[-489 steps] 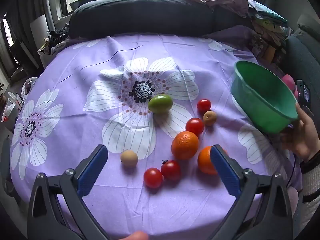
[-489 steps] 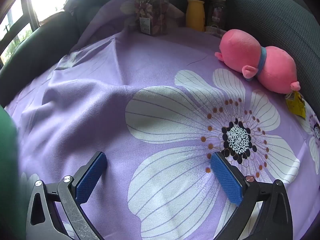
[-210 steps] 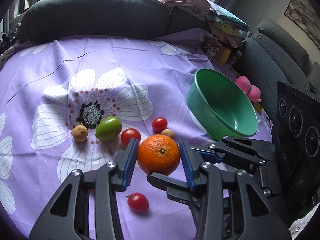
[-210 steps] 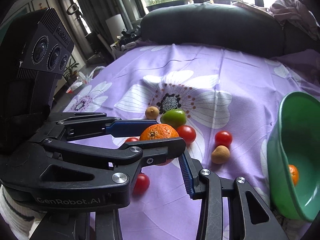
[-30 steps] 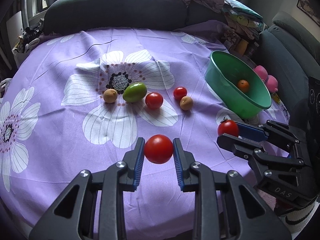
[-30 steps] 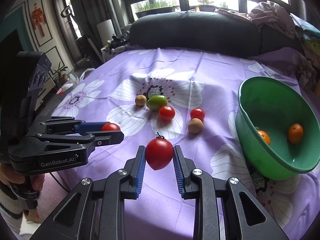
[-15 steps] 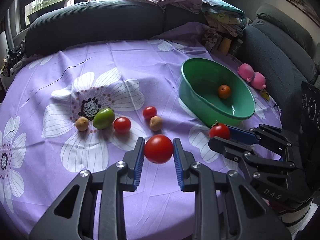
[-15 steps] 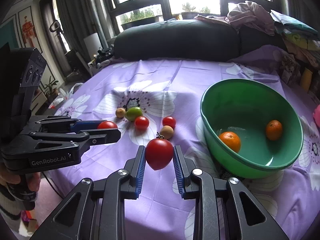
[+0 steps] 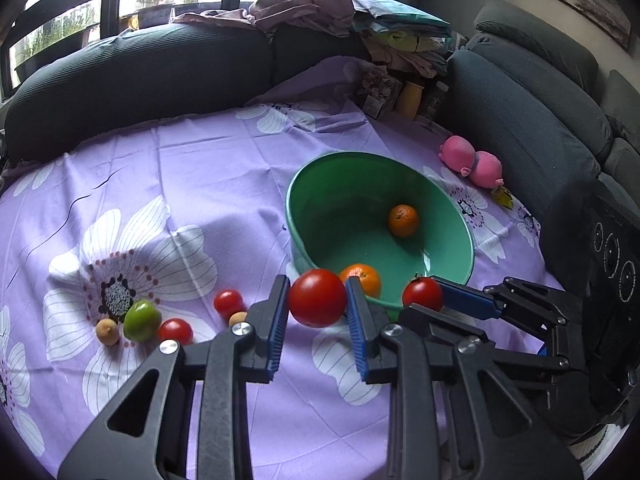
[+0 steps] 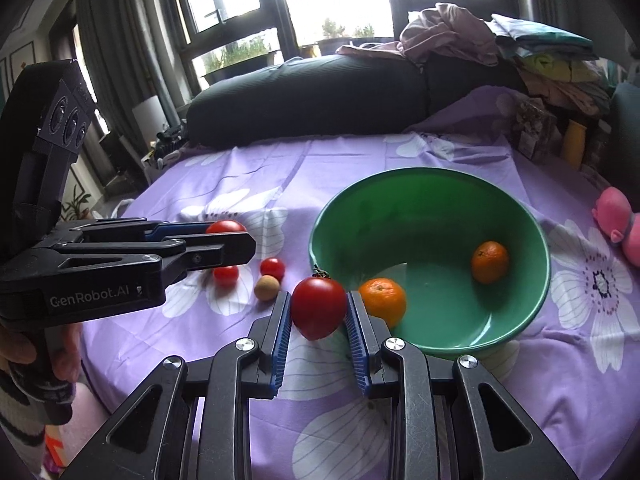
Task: Organize fruits
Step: 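Carry both tomatoes into the green bowl and open both tools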
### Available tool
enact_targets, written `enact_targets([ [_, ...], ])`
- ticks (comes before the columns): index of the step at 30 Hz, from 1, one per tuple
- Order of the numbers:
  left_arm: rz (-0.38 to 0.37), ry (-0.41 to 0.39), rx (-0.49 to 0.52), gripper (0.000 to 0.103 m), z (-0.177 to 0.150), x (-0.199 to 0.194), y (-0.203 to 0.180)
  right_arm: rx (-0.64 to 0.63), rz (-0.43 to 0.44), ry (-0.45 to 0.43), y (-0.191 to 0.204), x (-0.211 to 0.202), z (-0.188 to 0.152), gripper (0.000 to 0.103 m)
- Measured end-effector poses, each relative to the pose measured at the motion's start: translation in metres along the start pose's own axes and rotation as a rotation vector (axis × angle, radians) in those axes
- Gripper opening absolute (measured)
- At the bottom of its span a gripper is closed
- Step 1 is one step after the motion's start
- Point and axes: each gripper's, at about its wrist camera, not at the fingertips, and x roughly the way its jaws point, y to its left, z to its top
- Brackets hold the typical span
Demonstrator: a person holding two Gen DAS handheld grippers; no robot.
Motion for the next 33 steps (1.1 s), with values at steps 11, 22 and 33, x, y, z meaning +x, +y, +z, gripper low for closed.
enact_targets([
  [11, -0.039, 0.059, 0.044, 0.027, 0.020, 0.045, -0.018, 0.071, -0.061, -0.003, -0.037, 0.006, 0.009, 0.029],
  [22, -0.001, 0.096, 0.089, 0.025, 0.023, 0.067, -0.021, 0.097, -0.095, 0.014, -0.054, 0.017, 0.010, 0.029],
  [33, 0.010, 0.100, 0.068, 0.040, 0.021, 0.074, -0.019, 0.129, -0.104, 0.044, -0.061, 0.023, 0.007, 0.029],
])
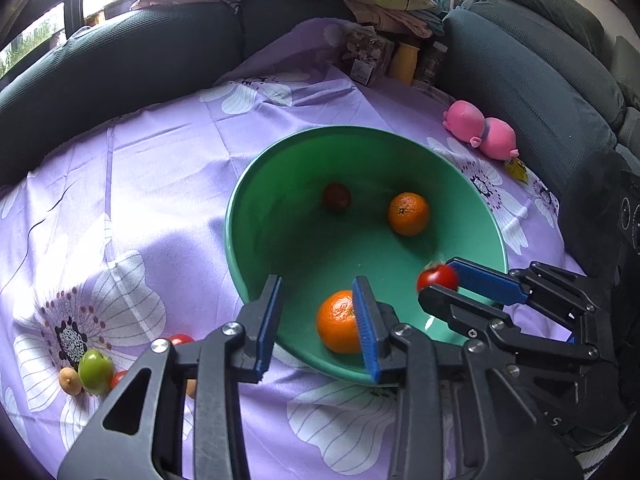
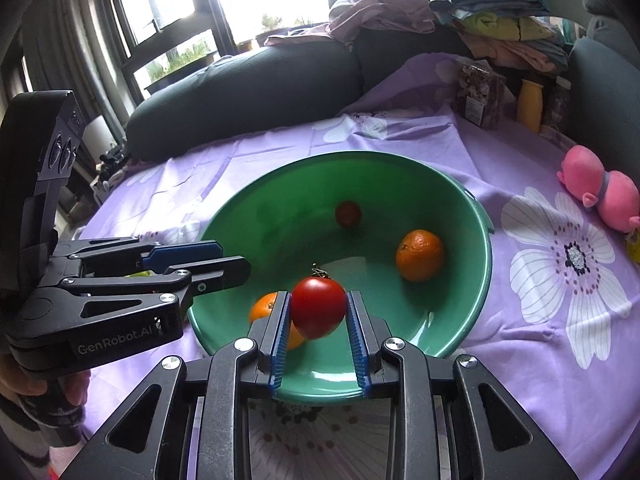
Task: Organize fruits
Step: 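Carry both tomatoes into the green bowl and open both tools, then withdraw both tools from the bowl toward the remaining fruit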
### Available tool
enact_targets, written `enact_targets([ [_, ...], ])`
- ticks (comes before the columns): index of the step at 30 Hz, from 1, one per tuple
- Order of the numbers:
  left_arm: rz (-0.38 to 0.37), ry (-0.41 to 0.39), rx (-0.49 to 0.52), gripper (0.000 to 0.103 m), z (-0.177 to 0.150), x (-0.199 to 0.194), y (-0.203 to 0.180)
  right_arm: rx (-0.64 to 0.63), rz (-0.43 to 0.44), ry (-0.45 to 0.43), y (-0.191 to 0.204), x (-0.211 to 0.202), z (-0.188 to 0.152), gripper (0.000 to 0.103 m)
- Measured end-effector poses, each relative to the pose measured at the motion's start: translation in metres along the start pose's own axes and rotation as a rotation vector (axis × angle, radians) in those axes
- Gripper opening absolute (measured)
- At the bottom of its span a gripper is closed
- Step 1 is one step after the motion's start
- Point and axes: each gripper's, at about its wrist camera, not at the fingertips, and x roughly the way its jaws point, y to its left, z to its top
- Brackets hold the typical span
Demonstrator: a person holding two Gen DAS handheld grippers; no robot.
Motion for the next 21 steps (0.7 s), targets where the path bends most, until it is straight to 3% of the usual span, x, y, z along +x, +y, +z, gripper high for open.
enact_targets([
  [1, -0.001, -0.006, -0.001, 0.042, 0.000, -0.001, -0.001, 0.002, -0.002, 0.002, 0.000, 0.000, 0.000, 0.030],
  [3, -0.002, -0.018, -0.007, 0.057, 0.000, -0.005, -0.003, 0.008, -0.005, 0.002, -0.002, -0.002, 0.000, 0.030],
  [5, 0.000, -0.030, -0.006, 0.062, -0.001, -0.010, -0.005, 0.011, -0.014, -0.002, -0.003, -0.005, 0.000, 0.030],
  [8, 0.031, -0.053, -0.013, 0.081, -0.005, -0.022, -0.005, 0.026, -0.027, -0.015, -0.006, -0.012, 0.000, 0.030],
  [13, 0.052, -0.056, -0.089, 0.084, -0.030, -0.041, 0.009, 0.040, -0.015, -0.045, -0.003, -0.027, -0.007, 0.031],
  [21, 0.135, -0.017, -0.214, 0.090, -0.088, -0.071, 0.043, -0.034, 0.069, -0.015, 0.026, -0.036, -0.025, 0.031],
])
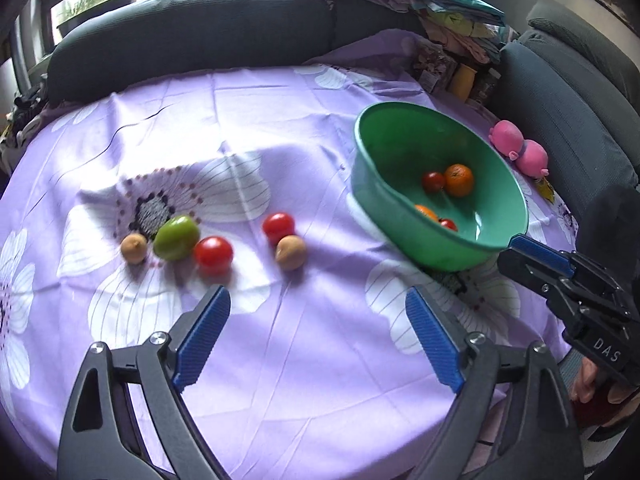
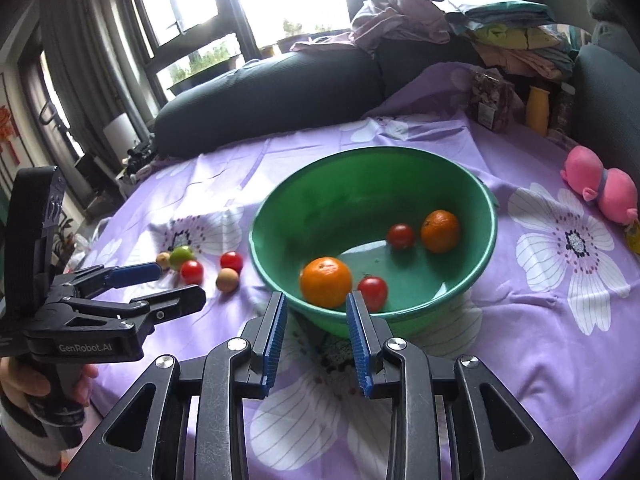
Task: Organize fruits
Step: 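Withdraw both tools from the bowl toward the remaining fruit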
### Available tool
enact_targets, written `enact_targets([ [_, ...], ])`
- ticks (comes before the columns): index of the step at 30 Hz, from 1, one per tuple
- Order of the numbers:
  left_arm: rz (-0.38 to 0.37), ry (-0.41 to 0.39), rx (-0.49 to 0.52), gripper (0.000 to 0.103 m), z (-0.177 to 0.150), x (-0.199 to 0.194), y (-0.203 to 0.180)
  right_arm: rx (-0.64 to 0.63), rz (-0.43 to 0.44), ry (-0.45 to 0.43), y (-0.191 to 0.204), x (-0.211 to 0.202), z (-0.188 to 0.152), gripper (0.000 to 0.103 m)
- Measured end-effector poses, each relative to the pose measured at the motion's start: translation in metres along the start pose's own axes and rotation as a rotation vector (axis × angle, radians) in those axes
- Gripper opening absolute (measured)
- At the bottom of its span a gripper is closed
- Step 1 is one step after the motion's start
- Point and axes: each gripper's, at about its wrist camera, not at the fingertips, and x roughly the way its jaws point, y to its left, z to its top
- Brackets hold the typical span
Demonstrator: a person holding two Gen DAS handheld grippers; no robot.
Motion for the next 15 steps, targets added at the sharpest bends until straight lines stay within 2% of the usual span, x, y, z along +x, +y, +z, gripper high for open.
enact_targets([
  [4, 0.024, 0.008, -0.059, 0.090, -0.017, -0.014, 0.020, -0.044, 0.038, 0.017, 0.020, 0.003, -0.004, 0.031],
  [8, 0.034, -0.040, -0.092, 0.090, -0.028, -0.035, 0.034, -0.069, 0.076, 0.026, 0.040, 0.003, -0.002, 0.031],
  [15, 0.057, -0.081, -0.149, 0.090, -0.041, -0.051, 0.054, -0.142, 0.118, 0.022, 0.074, 0.001, -0.004, 0.031],
])
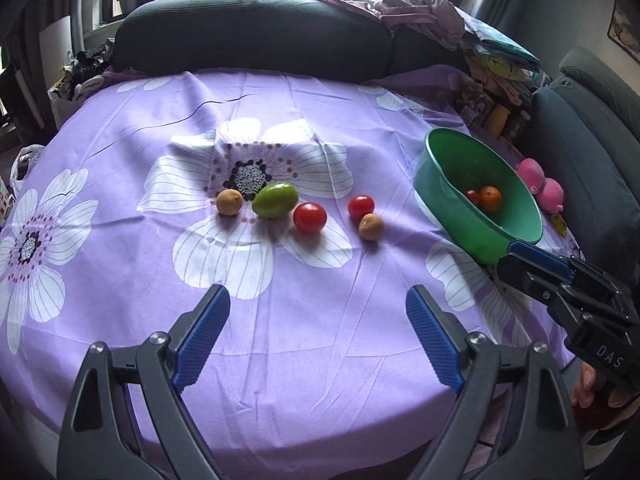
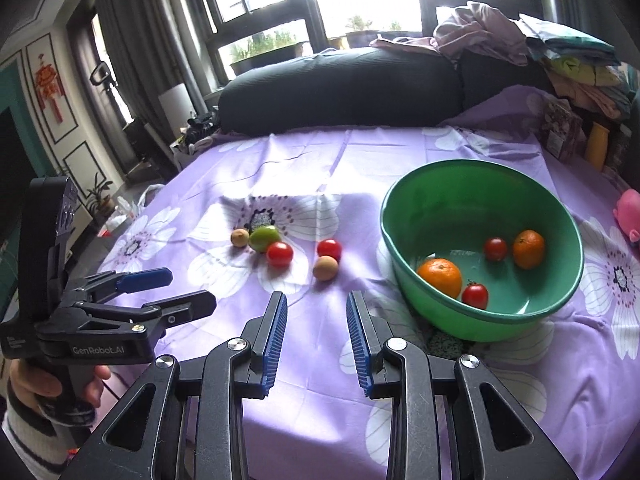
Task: Organize fruits
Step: 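Withdraw both tools from the bowl toward the remaining fruit, then grasp a red tomato with the right tool while the left tool grasps another tomato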
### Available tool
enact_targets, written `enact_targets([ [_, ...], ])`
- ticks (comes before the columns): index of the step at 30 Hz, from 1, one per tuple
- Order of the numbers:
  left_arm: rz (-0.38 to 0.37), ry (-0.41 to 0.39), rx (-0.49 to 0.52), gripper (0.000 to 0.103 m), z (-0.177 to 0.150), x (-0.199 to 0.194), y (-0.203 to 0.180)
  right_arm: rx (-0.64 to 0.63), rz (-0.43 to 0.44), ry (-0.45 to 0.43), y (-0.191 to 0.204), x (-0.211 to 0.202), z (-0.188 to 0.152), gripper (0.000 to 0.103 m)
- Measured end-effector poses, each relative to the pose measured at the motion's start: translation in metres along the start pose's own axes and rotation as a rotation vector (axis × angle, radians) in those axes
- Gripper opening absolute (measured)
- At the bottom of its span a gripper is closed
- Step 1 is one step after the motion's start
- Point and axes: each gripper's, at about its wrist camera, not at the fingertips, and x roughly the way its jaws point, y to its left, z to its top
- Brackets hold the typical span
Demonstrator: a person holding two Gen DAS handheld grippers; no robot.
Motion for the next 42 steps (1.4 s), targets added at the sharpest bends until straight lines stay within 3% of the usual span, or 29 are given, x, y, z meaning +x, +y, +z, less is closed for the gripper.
enact_targets([
  [15, 0.021, 0.008, -0.047, 0.090, 0.002, 0.012, 0.031, -0.036, 0.008, 0.052, 0.015, 0.023, 0.004, 0.031],
  [31, -0.081, 0.047, -0.043, 0.088, 0.027, 0.047, 0.034, -0.050, -0.021, 0.168, 0.008, 0.080, 0.014, 0.031],
  [42, -0.126, 0.086, -0.037, 0.071, 0.042, 0.076, 0.030, -0.069, -0.034, 0.184, 0.005, 0.105, 0.028, 0.031],
])
